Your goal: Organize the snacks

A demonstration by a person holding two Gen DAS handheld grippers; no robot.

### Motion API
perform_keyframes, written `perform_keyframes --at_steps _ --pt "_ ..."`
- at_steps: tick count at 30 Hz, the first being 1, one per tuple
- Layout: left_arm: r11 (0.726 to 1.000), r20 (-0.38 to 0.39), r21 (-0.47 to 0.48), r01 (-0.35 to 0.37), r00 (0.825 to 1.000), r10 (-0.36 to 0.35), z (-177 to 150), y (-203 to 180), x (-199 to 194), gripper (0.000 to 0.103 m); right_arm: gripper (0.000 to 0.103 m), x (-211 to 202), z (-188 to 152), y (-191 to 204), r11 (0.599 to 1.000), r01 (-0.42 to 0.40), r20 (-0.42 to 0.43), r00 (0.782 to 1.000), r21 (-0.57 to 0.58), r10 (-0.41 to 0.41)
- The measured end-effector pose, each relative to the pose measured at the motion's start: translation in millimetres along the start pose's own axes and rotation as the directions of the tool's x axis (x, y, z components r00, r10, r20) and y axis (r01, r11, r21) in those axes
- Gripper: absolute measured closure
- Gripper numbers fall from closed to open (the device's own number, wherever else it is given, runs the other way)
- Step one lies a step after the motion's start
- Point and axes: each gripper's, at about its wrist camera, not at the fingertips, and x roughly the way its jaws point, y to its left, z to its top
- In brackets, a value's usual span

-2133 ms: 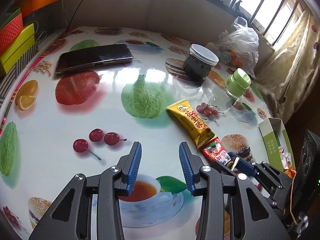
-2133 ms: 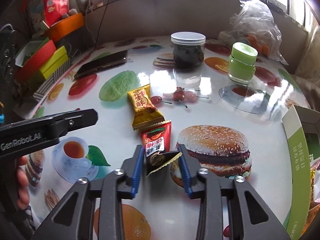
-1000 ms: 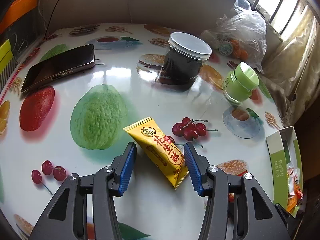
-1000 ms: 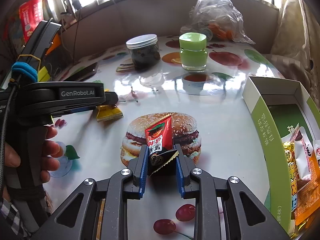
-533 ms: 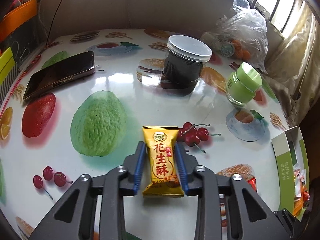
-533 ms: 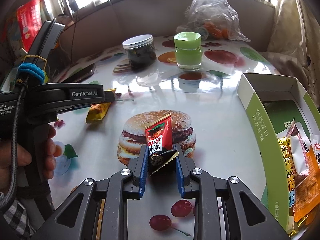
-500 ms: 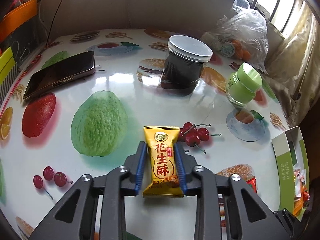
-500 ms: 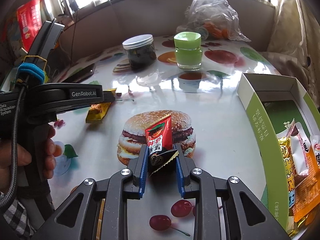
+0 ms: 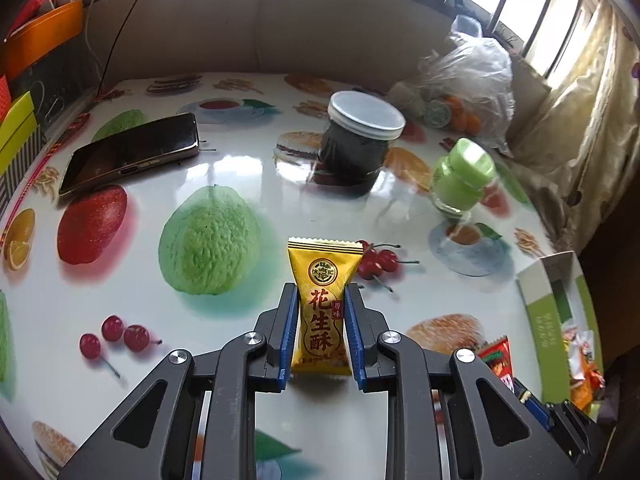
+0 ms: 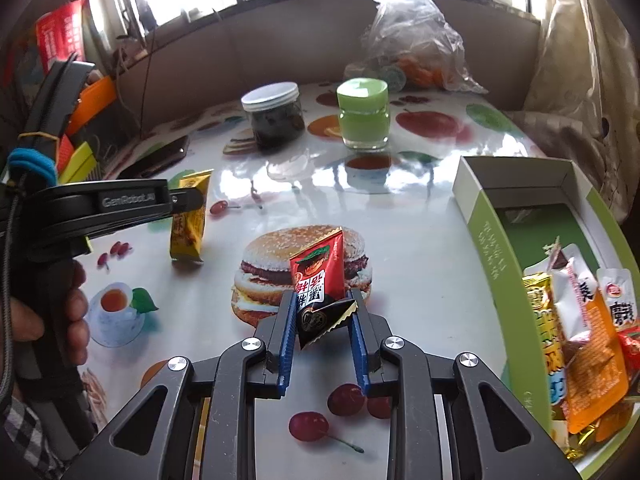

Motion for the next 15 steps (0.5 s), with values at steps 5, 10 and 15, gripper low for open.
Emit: perform_keyframes --at_steps 5,10,15 --pt "1.0 0.022 0.008 0.013 1.0 -0.013 -4.4 -1.4 -18.3 0.079 0.08 -14.1 -0.6 0.7 1.0 0.005 0.023 1.0 -0.002 -0.005" --pt "0.999 0.047 0.012 0.036 0.998 -0.036 -10.3 -5.4 -36.6 0.079 0.08 -26.5 -3.0 1.9 1.0 0.015 0.044 0.999 -0.012 -0.014" --pt "0.999 0.063 0.024 0.048 0.997 -0.049 -15.0 -10.5 -47.8 0.079 0.08 -33.2 -6.1 -0.3 1.0 0.019 0.052 0.998 -0.014 -0.018"
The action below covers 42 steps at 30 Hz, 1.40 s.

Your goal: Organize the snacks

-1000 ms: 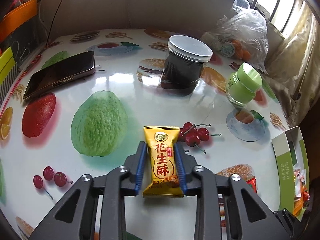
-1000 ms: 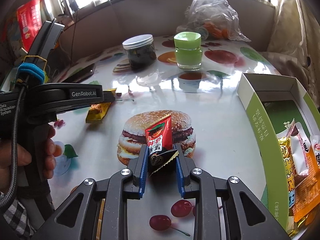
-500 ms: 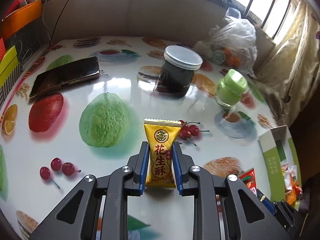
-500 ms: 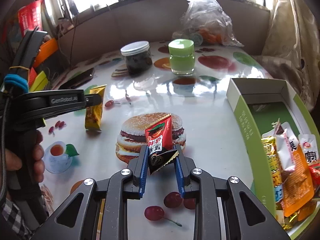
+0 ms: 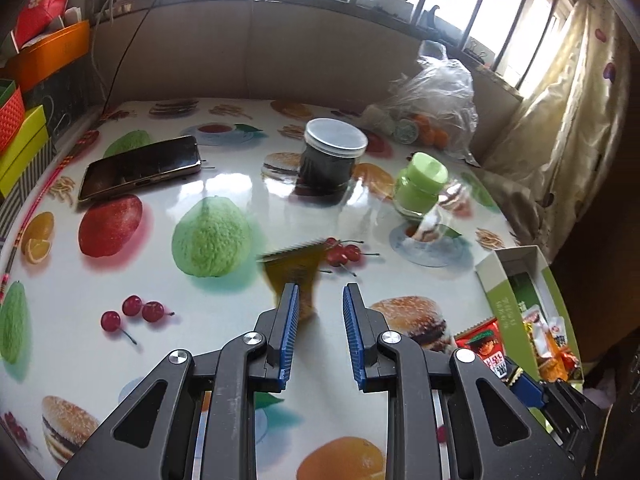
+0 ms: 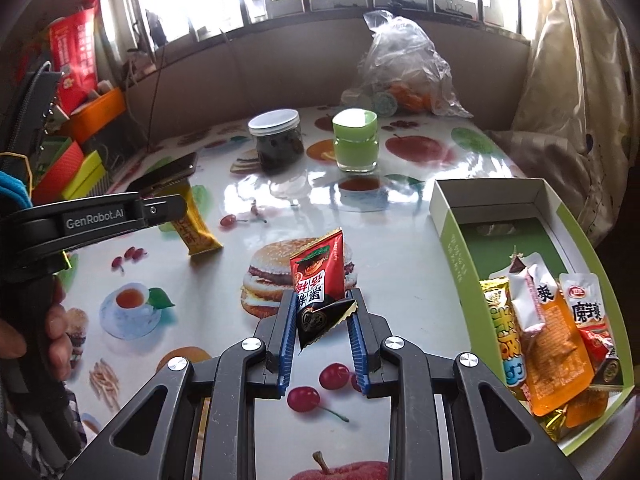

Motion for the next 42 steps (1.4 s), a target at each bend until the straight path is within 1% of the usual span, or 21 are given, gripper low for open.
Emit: perform_keyframes --at_steps 3,6,9,10,11,12,13,17,20,21,24,27,28,30,31,34,35,36,37,38,42 --pt "1.0 0.002 -0.001 0.001 1.0 -0.001 -3.3 1.2 -1.4 0.079 0.08 -1.1 -2.6 -2.3 1.0 0.001 -0.004 1.0 0.006 -0.001" --pt "0.999 -0.001 -0.029 0.02 1.0 -0.02 -6.2 15.6 1.8 0.079 0.08 -0.2 -4.2 -4.4 1.0 0.0 -0.009 1.0 0.008 0.001" --pt "0.998 -0.027 -0.056 -0.03 0.999 0.028 -7.6 32.7 10.7 0.077 0.08 3.5 -3.4 -6.0 1.0 -0.001 -0.012 1.0 0.014 0.001" --pt "0.998 -0.027 -0.063 -0.031 0.999 0.029 -7.2 36.5 12.5 0.074 0.08 5.4 -2.8 -6.4 1.0 -0.002 -0.013 1.0 0.016 0.002" --pt "0.998 -0.026 -0.066 -0.024 0.999 0.022 -6.9 38.8 13.8 0.062 0.08 7.2 -2.6 -6.3 1.0 -0.002 -0.015 1.0 0.017 0.002" --pt "0.998 -0.025 -0.064 -0.009 1.0 0.008 -5.8 40.0 15.6 0.053 0.08 8.5 -2.5 -6.4 1.0 -0.002 -0.017 1.0 0.017 0.003" --pt "0.998 -0.026 -0.062 0.001 1.0 -0.003 -4.8 40.0 16.9 0.052 0.08 10.3 -2.3 -6.3 1.0 -0.003 -0.02 1.0 0.017 0.003" --pt "0.997 -0.02 -0.074 0.013 1.0 -0.014 5.5 39.5 28.1 0.052 0.08 16.3 -0.8 -5.7 1.0 0.001 -0.026 1.0 0.015 0.0" --pt "0.996 -0.061 -0.088 -0.006 0.998 0.001 11.7 39.5 45.2 0.052 0.08 19.5 0.2 -5.6 1.0 0.003 -0.031 1.0 0.011 -0.003" --pt "0.997 -0.062 -0.08 -0.016 0.998 0.011 13.2 38.5 49.3 0.052 0.08 20.6 0.4 -5.6 1.0 0.006 -0.033 0.999 0.009 -0.005" --pt "0.995 -0.08 -0.06 -0.082 0.994 0.077 15.3 36.6 61.6 0.052 0.08 23.3 1.7 -7.4 1.0 0.009 -0.036 0.999 0.01 -0.009" --pt "0.994 -0.095 -0.059 -0.097 0.991 0.091 16.8 36.3 70.6 0.052 0.08 26.2 2.7 -8.7 1.0 0.012 -0.039 0.999 0.014 -0.011" --pt "0.993 -0.093 -0.052 -0.107 0.99 0.102 17.7 35.4 71.9 0.052 0.08 27.3 3.1 -8.8 1.0 0.012 -0.04 0.999 0.014 -0.011" --pt "0.989 -0.089 -0.01 -0.148 0.985 0.146 19.3 29.1 75.9 0.052 0.08 28.3 3.2 -8.9 1.0 0.01 -0.041 0.999 0.013 -0.009" --pt "0.988 -0.086 -0.003 -0.154 0.984 0.153 20.3 28.1 76.8 0.052 0.08 28.7 3.3 -8.8 1.0 0.009 -0.041 0.999 0.012 -0.009" --pt "0.985 -0.074 0.024 -0.172 0.982 0.173 20.6 24.8 79.5 0.052 0.08 28.1 2.6 -9.3 1.0 0.009 -0.039 0.999 0.015 -0.008" --pt "0.984 -0.071 0.03 -0.176 0.982 0.178 20.7 24.2 79.7 0.057 0.08 27.8 2.5 -10.0 1.0 0.009 -0.039 0.999 0.016 -0.009" --pt "0.983 -0.067 0.037 -0.18 0.981 0.182 20.7 23.1 79.8 0.067 0.08 27.7 2.3 -10.6 1.0 0.01 -0.038 0.999 0.018 -0.009" --pt "0.982 -0.066 0.039 -0.186 0.98 0.188 20.8 22.9 79.6 0.071 0.08 27.1 2.5 -11.2 1.0 0.011 -0.038 0.999 0.02 -0.01" --pt "0.981 -0.067 0.04 -0.191 0.979 0.193 21.0 22.9 79.6 0.078 0.08 26.7 2.7 -11.9 1.0 0.011 -0.036 0.999 0.021 -0.01" --pt "0.982 -0.068 0.047 -0.183 0.98 0.186 20.0 20.5 78.1 0.079 0.08 23.0 3.0 -13.6 1.0 0.011 -0.028 1.0 0.027 -0.01"
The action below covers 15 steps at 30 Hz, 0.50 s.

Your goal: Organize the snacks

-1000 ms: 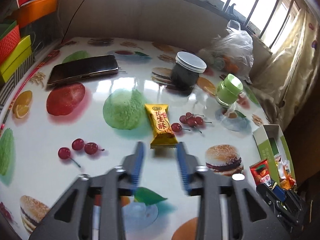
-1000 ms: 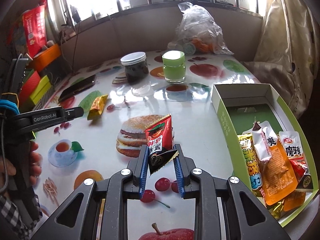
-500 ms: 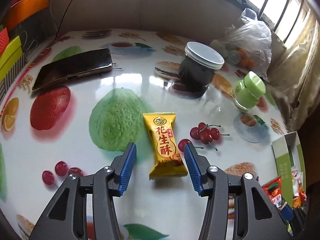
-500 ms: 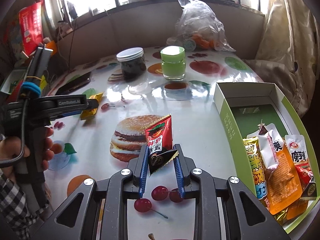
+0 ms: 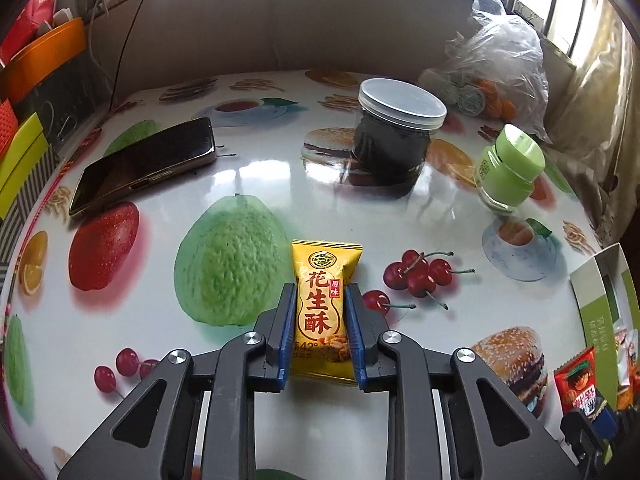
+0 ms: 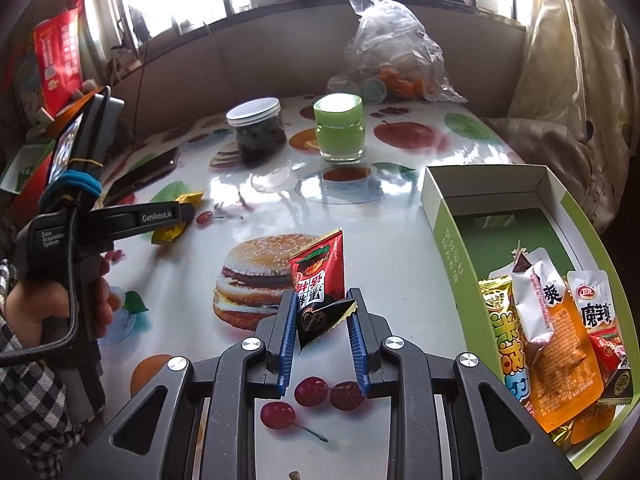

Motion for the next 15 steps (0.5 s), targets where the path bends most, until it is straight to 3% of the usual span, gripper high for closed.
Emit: perform_keyframes --at_steps 15 --pt "0.999 0.084 0.018 0.045 0.995 -0.046 0.2 -20.0 -48.8 0.079 0.08 -34.6 1.9 -10.9 1.0 0.013 0.067 0.998 0.016 -0.014"
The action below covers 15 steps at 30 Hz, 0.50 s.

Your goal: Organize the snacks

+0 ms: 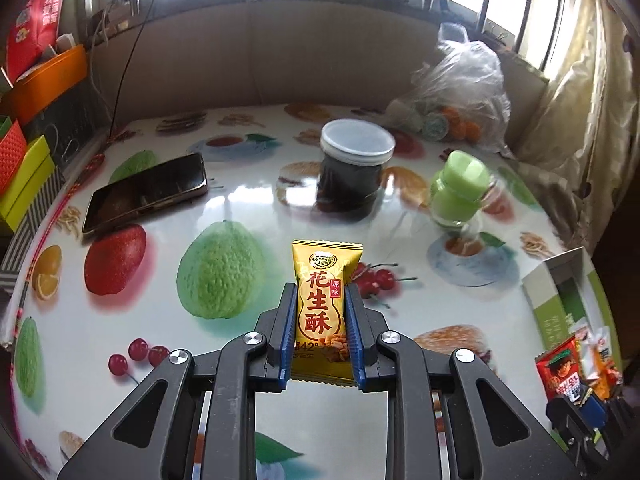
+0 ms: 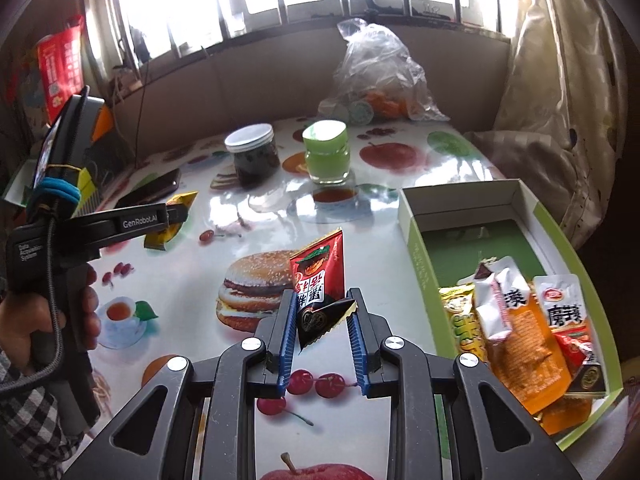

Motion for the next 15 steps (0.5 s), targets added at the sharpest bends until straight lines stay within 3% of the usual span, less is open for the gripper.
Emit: perform_keyframes --at_steps 15 --pt "0.992 0.051 0.094 0.081 0.995 -0.086 -5.8 -57.9 -38.6 0.079 0.08 -46.3 -6.0 -46.5 0.995 0.075 0.063 0.995 0.072 -0.08"
